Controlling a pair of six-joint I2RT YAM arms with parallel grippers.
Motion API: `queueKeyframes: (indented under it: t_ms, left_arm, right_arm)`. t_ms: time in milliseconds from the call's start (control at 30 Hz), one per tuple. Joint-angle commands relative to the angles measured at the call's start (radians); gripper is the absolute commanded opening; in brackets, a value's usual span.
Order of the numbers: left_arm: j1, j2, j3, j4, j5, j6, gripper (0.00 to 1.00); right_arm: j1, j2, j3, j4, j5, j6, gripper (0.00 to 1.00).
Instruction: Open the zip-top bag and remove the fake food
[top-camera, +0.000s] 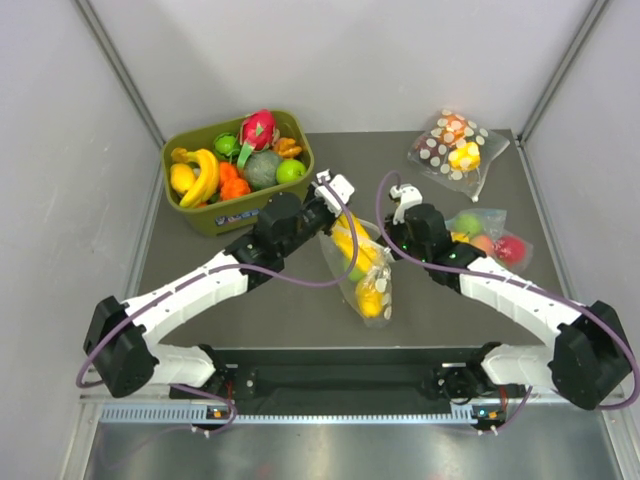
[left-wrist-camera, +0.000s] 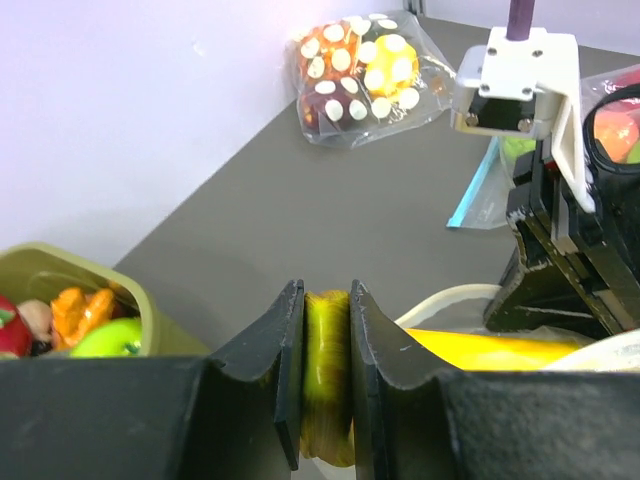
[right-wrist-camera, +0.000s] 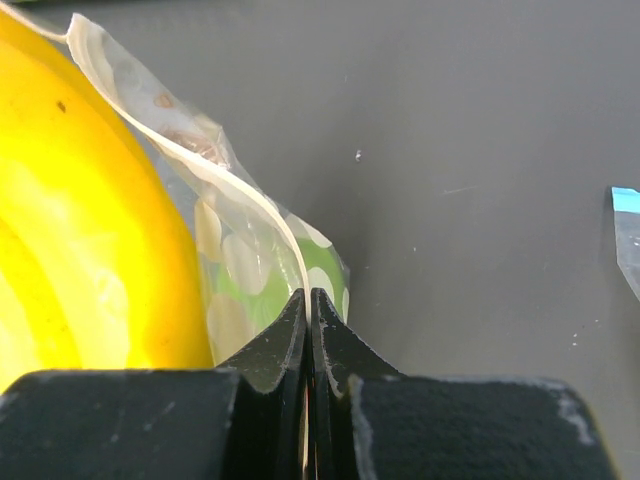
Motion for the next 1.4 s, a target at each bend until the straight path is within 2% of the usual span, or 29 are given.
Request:
queueKeyframes:
  t_ms: [0,200,400,700,1067,1367]
  left_arm:
    - [0.005,0.012,0.102,0.130,-0.020,0.076,0.00]
    - [0.012,0.076,0.165,0.087,-0.070,0.164,0.00]
    - [0.045,0.092,0.172,0.141,-0.049,0.132,0.00]
    - [0.118,0.102,0.235,0.123,-0.052,0.116,0.00]
    - [0.247,0.049,0.183,0.139,0.011,0.021,0.00]
    - [0.282,0.024,0.185,0.124,-0.004,0.046,0.00]
  right_arm:
    - [0.019,-0.044,-0.009,-0.011,0.007,-0.005,0.00]
    - [0.022,-0.093,-0.001,-0.042,0.013,-0.005,0.00]
    - [0.030,-0.099,-0.006,-0.056,0.004,-0.009,0.00]
    - [0.043,-0.108,-0.033,-0.062,0.009,-0.002,0.00]
    - [0.046,-0.119,-0.049,-0.071,0.018,-0.002,0.00]
    - [0.050,-0.130,-0.056,-0.083,0.039,-0.002,0.00]
